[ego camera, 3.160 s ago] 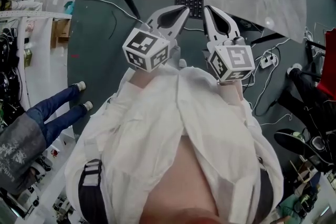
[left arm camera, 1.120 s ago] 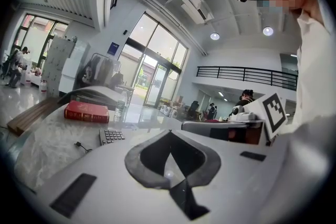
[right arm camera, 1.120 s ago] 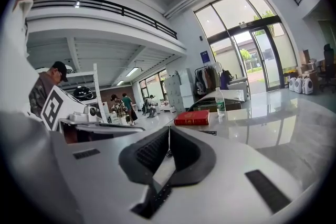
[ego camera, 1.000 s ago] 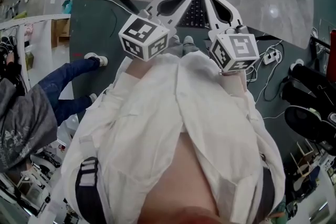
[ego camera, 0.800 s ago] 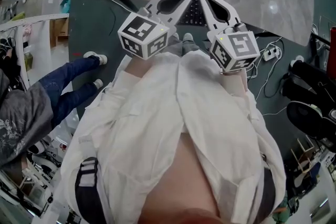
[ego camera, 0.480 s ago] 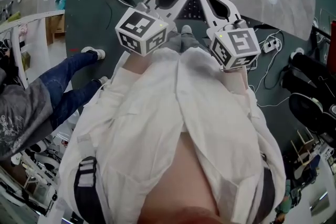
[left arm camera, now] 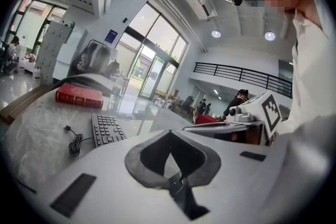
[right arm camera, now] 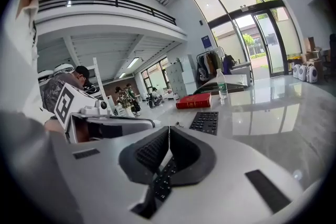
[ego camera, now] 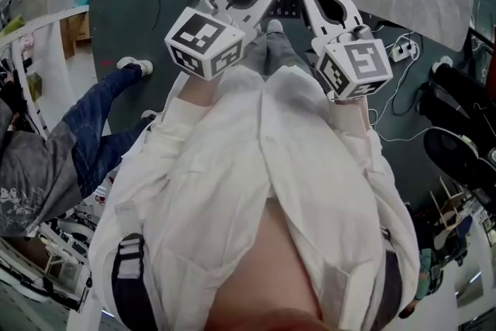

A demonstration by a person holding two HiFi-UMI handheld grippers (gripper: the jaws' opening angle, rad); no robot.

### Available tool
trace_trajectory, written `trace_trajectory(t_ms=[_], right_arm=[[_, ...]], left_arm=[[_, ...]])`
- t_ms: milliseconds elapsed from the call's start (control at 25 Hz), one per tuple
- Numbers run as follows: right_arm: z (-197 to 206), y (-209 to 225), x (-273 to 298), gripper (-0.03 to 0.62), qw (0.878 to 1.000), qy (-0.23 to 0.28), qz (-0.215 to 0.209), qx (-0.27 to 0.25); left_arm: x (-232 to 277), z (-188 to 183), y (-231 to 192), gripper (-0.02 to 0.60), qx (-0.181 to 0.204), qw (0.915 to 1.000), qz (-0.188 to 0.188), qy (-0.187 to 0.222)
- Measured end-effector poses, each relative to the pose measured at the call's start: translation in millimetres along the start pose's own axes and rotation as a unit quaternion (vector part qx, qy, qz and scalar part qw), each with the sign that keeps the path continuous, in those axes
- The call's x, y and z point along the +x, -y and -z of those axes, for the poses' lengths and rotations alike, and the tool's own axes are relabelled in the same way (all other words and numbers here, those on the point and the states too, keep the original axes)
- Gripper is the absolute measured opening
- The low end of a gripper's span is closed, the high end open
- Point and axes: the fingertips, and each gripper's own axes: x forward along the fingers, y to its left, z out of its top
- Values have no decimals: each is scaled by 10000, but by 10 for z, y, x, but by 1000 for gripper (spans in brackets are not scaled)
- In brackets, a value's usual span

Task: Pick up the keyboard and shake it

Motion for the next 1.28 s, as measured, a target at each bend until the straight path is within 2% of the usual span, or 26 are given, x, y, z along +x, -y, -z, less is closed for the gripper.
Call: trace_trajectory(t_ms=[640,960,1280], right_arm=[[567,95,117,31,9974,-667,-174,209],[790,107,180,31,9950,-878,-209,420],[1009,134,209,31,9919,-1115,-244,561]], left_arm=[[113,562,-11,12,-486,9975,26,-511],[47,798,-186,12,-734,9946,-119,-718],[33,972,-291,12,-828,9922,-176,-916]])
